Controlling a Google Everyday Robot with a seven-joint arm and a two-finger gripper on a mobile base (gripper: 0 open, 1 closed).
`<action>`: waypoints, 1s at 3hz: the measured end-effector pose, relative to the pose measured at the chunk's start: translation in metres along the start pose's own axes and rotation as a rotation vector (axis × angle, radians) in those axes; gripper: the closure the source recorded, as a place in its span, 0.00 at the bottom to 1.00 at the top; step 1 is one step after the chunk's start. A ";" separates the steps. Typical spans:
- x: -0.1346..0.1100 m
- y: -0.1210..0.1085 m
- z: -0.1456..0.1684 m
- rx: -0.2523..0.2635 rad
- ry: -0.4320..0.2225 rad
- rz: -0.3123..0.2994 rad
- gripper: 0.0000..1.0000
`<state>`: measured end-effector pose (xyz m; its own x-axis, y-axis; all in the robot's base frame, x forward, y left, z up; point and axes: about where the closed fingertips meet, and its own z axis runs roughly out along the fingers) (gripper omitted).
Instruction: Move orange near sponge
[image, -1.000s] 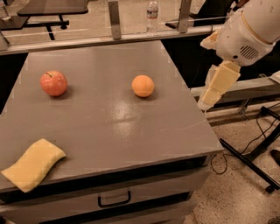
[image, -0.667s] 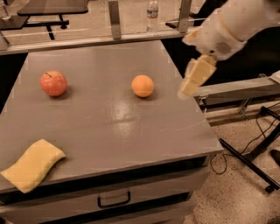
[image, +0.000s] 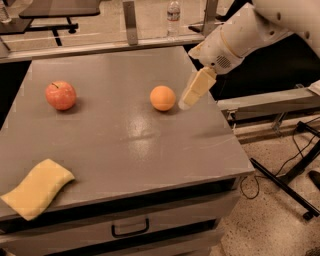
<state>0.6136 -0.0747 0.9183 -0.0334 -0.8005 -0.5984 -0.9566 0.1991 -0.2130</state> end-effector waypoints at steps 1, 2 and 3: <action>-0.004 -0.003 0.030 -0.033 -0.031 0.015 0.00; -0.006 0.002 0.056 -0.068 -0.036 0.025 0.00; -0.007 0.008 0.076 -0.101 -0.043 0.036 0.13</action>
Offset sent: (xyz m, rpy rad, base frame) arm 0.0178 0.0583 -0.0687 0.0528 0.1081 0.0424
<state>0.6280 -0.0245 0.8618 -0.0576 -0.7683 -0.6375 -0.9794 0.1674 -0.1133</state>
